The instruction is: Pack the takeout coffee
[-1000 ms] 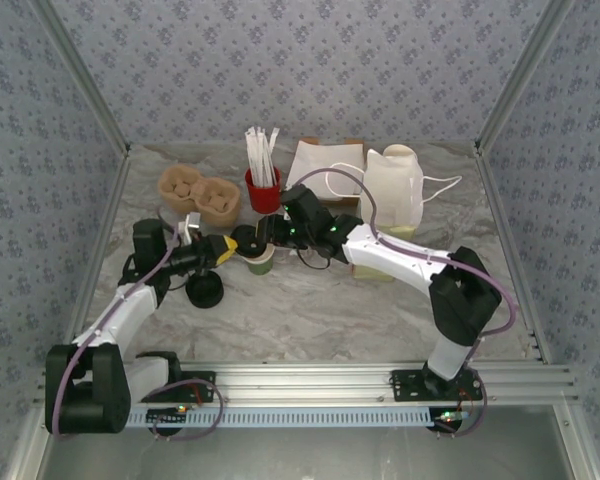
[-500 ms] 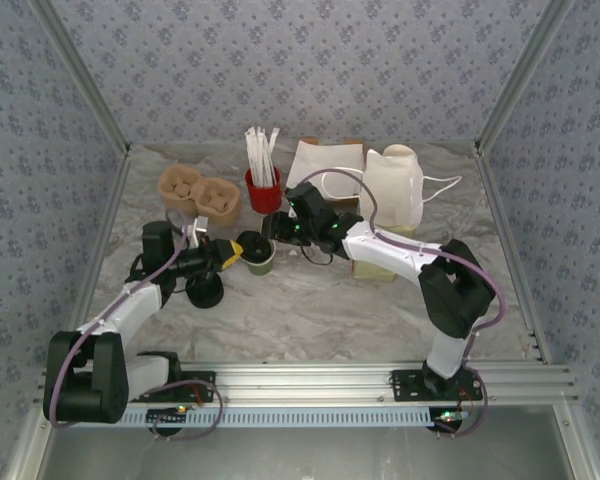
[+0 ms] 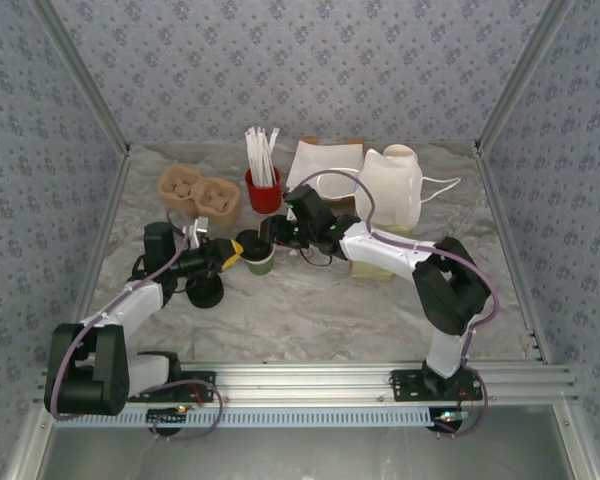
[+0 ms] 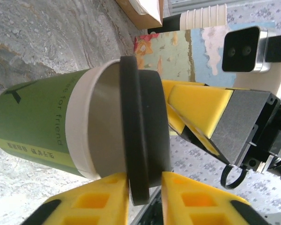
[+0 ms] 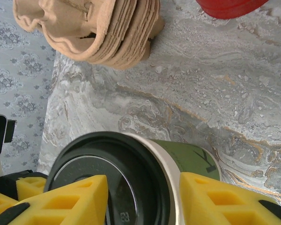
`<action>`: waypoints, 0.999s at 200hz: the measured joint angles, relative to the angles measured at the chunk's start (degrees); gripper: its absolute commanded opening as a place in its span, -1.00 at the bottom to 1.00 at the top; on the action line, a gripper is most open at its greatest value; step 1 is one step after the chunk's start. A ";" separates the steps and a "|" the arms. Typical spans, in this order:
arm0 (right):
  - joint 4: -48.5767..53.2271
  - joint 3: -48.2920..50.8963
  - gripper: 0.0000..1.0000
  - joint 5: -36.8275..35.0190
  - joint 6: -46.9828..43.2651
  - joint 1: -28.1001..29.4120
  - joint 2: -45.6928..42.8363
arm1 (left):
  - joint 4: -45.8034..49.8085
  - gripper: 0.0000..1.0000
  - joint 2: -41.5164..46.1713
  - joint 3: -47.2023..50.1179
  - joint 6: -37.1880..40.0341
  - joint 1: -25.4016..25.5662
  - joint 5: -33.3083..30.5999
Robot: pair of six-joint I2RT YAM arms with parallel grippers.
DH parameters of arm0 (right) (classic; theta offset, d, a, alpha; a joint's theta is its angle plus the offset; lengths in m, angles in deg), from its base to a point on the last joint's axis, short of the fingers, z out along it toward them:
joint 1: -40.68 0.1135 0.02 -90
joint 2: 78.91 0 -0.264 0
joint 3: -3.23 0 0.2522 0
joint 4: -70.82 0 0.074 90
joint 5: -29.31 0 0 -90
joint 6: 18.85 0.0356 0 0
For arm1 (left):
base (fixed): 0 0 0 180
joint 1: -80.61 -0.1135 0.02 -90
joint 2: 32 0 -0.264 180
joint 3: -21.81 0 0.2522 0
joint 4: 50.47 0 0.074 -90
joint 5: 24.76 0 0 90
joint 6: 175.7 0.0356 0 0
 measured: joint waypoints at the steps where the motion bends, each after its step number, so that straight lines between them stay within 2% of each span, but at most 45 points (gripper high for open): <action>1: 0.00 0.00 -0.07 0.00 0.00 0.00 0.02 | 0.00 -0.41 0.00 0.00 -0.04 0.00 0.00; 49: 0.00 0.00 -0.06 0.48 0.00 -0.04 0.15 | 0.35 -0.37 -0.39 0.09 0.79 0.00 -0.46; 76: 0.00 0.00 -0.06 0.68 0.00 -0.04 0.15 | 1.81 -0.21 -0.39 0.09 2.40 0.00 -1.38; 119: -0.02 0.00 -0.06 1.14 0.22 -0.04 0.17 | 5.20 -0.19 -0.42 0.09 5.14 0.00 -2.89; 200: -0.11 0.00 -0.03 1.73 0.48 -0.07 0.17 | 5.99 -0.16 -0.63 -0.48 6.62 0.17 -3.34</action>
